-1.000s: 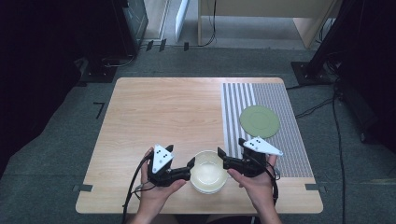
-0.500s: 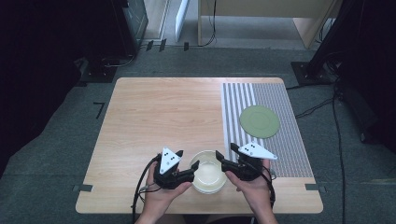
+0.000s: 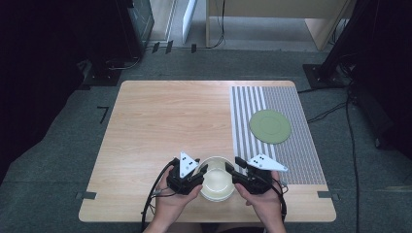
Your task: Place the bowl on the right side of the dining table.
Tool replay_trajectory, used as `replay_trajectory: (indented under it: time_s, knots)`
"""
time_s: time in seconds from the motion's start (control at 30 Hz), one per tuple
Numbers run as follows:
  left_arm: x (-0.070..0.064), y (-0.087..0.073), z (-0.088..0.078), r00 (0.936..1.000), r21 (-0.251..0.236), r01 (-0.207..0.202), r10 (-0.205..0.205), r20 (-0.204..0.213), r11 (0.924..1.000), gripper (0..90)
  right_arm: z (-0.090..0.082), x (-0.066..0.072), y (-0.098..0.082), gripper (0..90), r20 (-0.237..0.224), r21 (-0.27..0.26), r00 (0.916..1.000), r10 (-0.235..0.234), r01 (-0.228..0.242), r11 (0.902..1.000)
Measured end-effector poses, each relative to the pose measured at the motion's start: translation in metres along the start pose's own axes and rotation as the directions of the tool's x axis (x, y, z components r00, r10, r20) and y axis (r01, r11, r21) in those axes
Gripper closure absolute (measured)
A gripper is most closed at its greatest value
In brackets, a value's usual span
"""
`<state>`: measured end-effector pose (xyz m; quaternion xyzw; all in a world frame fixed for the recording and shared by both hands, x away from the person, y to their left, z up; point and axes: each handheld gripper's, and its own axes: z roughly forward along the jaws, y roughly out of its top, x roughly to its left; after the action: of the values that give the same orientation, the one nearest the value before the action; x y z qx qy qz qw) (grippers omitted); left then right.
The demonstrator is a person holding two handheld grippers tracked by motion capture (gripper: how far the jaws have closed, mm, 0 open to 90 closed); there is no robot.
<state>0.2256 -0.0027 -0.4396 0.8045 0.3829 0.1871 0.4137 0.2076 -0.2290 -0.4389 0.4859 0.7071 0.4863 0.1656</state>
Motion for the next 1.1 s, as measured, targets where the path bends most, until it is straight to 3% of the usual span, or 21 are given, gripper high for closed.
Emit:
replay_trajectory:
  time_s: [0.1,0.17,0.37,0.63,0.83,0.97,1.0,1.1]
  knots:
    - [-0.001,-0.001,0.002,0.9997,0.0,-0.023,0.023,0.005,0.9997,71.1,0.0,0.001,-0.002,47.2,0.007,-0.001,0.9999,0.007,-0.007,1.0]
    - [-0.003,-0.001,0.002,0.9988,-0.018,-0.047,0.047,0.015,0.9988,76.1,0.0,0.001,-0.003,46.5,-0.014,-0.002,0.9998,0.011,-0.011,0.9999]
    - [-0.002,0.002,0.005,0.9968,-0.004,-0.08,0.08,0.006,0.9968,80.9,-0.003,0.0,-0.006,55.9,0.014,-0.004,0.9997,0.019,-0.019,0.9998]
    - [-0.002,0.003,0.003,0.9918,-0.018,-0.127,0.127,0.008,0.9917,82.9,-0.004,-0.002,-0.011,59.8,0.038,-0.003,0.9991,0.02,-0.02,0.9998]
    - [-0.002,0.005,0.0,0.9907,-0.058,-0.134,0.136,0.015,0.9892,83.8,-0.005,-0.003,-0.013,60.2,0.056,-0.014,0.998,0.029,-0.028,0.9995]
    - [-0.004,0.005,-0.003,0.9853,-0.095,-0.169,0.171,0.007,0.981,84.0,-0.005,-0.005,-0.014,60.4,0.059,-0.02,0.9978,0.032,-0.031,0.9993]
    - [-0.006,0.006,-0.004,0.981,-0.098,-0.194,0.194,-0.005,0.9762,84.1,-0.005,-0.005,-0.014,60.4,0.056,-0.018,0.9978,0.035,-0.034,0.9993]
    - [-0.005,0.01,-0.004,0.983,-0.08,-0.182,0.184,0.009,0.98,83.8,-0.005,-0.005,-0.014,60.5,0.051,-0.015,0.998,0.036,-0.036,0.9992]
